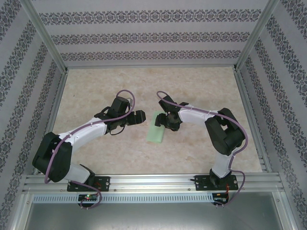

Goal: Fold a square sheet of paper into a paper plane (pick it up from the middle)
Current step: Fold the square sheet of paper in half at the center of the table.

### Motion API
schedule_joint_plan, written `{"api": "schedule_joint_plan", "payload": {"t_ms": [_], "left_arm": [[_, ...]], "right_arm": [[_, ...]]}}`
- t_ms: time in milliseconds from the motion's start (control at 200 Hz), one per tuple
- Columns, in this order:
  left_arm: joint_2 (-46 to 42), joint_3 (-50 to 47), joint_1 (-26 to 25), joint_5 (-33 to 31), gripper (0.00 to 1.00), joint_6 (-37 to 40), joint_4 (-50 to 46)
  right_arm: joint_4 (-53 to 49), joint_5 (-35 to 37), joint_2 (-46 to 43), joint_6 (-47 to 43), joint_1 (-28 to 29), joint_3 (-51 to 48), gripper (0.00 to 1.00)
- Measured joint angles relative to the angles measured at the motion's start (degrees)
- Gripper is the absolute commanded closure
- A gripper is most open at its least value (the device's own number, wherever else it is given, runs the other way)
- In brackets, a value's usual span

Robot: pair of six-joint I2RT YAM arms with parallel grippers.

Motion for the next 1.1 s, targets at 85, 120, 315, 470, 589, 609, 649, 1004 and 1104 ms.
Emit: {"api": "schedule_joint_plan", "payload": {"t_ms": [85, 120, 315, 470, 589, 609, 649, 1004, 1104], "left_arm": [[0.0, 0.0, 0.0, 0.0, 0.15, 0.0, 0.0], [0.0, 0.0, 0.0, 0.0, 0.15, 0.0, -0.1], [0.0, 0.0, 0.0, 0.0, 0.16, 0.0, -0.2], [0.0, 0.0, 0.0, 0.0, 0.17, 0.0, -0.2], [0.0, 0.0, 0.0, 0.0, 0.18, 0.0, -0.2], [0.0, 0.0, 0.0, 0.0, 0.18, 0.0, -0.2], [0.0, 0.0, 0.0, 0.0, 0.21, 0.0, -0.2], [3.6, 1.9, 0.0, 1.4, 0.54, -0.2, -0.6], [5.3, 2.9, 0.0, 2.2, 0.59, -0.5, -0.7]], "right_arm": [[0.0, 0.0, 0.0, 0.0, 0.0, 0.0, 0.27], [0.0, 0.0, 0.0, 0.0, 0.0, 0.0, 0.27], [0.0, 0.0, 0.0, 0.0, 0.0, 0.0, 0.27], [0.0, 0.0, 0.0, 0.2, 0.0, 0.0, 0.27], [0.0, 0.2, 0.1, 0.2, 0.0, 0.0, 0.27], [0.0, 0.2, 0.1, 0.3, 0.1, 0.0, 0.27], [0.0, 0.4, 0.1, 0.3, 0.1, 0.1, 0.27], [-0.4, 0.5, 0.3, 0.2, 0.1, 0.3, 0.27], [-0.4, 0.6, 0.4, 0.2, 0.1, 0.3, 0.27]]}}
